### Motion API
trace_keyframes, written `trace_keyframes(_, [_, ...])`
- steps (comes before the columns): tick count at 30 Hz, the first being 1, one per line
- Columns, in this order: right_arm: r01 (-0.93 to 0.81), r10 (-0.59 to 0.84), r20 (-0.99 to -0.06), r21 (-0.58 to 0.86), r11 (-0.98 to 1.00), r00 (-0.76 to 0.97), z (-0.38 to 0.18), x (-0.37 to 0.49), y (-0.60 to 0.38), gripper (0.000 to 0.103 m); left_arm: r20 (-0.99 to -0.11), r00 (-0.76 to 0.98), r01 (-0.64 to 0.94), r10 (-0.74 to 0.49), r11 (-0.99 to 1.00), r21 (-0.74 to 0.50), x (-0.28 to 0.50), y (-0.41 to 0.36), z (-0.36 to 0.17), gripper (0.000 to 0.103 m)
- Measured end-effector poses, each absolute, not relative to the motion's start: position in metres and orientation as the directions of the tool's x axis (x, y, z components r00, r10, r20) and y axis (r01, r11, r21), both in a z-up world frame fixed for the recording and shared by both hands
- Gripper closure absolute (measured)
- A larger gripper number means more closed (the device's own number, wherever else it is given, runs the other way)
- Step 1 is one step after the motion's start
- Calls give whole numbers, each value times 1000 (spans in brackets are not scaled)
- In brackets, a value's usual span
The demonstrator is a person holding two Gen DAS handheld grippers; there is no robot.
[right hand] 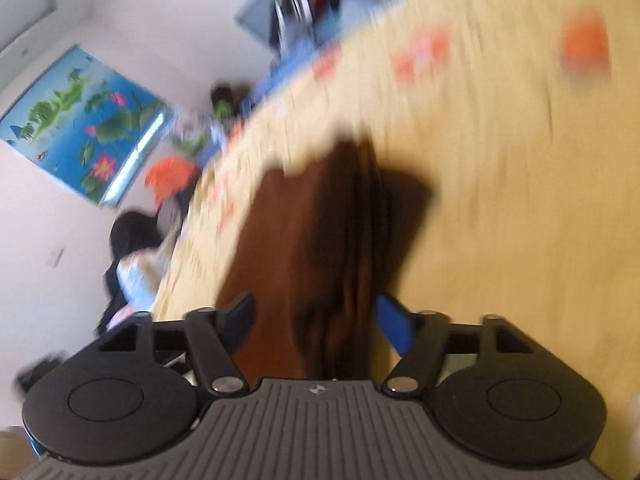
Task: Fold small clothes
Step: 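Open both grippers and press the folded sweater square flat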
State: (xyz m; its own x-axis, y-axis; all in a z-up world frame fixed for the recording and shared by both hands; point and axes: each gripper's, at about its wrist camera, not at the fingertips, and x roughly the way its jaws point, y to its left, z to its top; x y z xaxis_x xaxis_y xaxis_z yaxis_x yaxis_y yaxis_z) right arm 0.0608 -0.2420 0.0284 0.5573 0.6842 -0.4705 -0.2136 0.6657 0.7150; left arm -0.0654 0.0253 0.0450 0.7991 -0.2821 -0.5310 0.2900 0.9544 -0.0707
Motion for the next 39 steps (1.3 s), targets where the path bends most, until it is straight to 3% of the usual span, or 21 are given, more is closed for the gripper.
trace_keyframes(4, [-184,673,-478,722,667,564,31,109,-227,33,-579,760,332,-296,942,-46,-50,7,26,9])
trace_keyframes(5, [-183,672,-495,713,676,551,29,118,-218,41,-594,751,337,-289,941,-32,-48,3,21,9])
trace_keyframes(7, [-216,664,-538,669,711,520,28,128,-200,82,-610,743,352,-275,936,8,-48,-3,13,9])
trace_keyframes(9, [-247,646,-550,629,737,529,26,125,-201,84,-616,740,355,-271,935,16,-49,-5,5,9])
trace_keyframes(11, [-170,594,-590,616,769,547,1,125,-223,86,-626,725,354,-287,935,-18,-47,-3,-1,9])
trace_keyframes(12, [-132,617,-559,673,728,554,-15,124,-239,87,-629,722,351,-289,936,-28,-49,-2,-2,9])
trace_keyframes(14, [-91,666,-495,761,642,559,-28,117,-253,87,-632,720,352,-287,936,-24,-48,-1,-4,8])
trace_keyframes(16, [-118,648,-507,729,674,569,-19,110,-248,82,-633,719,354,-288,935,-24,-47,-1,-5,8])
trace_keyframes(18, [-107,601,-526,692,714,601,-3,109,-247,56,-635,717,353,-288,935,-26,-47,-1,-7,8])
trace_keyframes(22, [-177,573,-443,665,726,690,37,108,-240,55,-634,719,345,-285,938,-29,-46,-1,-6,8])
trace_keyframes(26, [-303,636,-473,603,738,609,48,117,-197,33,-635,720,340,-281,940,-32,-46,-3,-5,7])
trace_keyframes(30, [-309,581,-601,501,809,549,16,127,-176,36,-634,719,337,-285,940,-40,-45,-1,-6,7])
trace_keyframes(34, [-272,558,-586,506,818,588,-5,124,-198,41,-629,721,336,-291,941,-49,-45,1,-8,6])
trace_keyframes(39, [-277,512,-633,438,855,581,23,121,-189,38,-619,726,331,-298,941,-65,-45,6,-12,3])
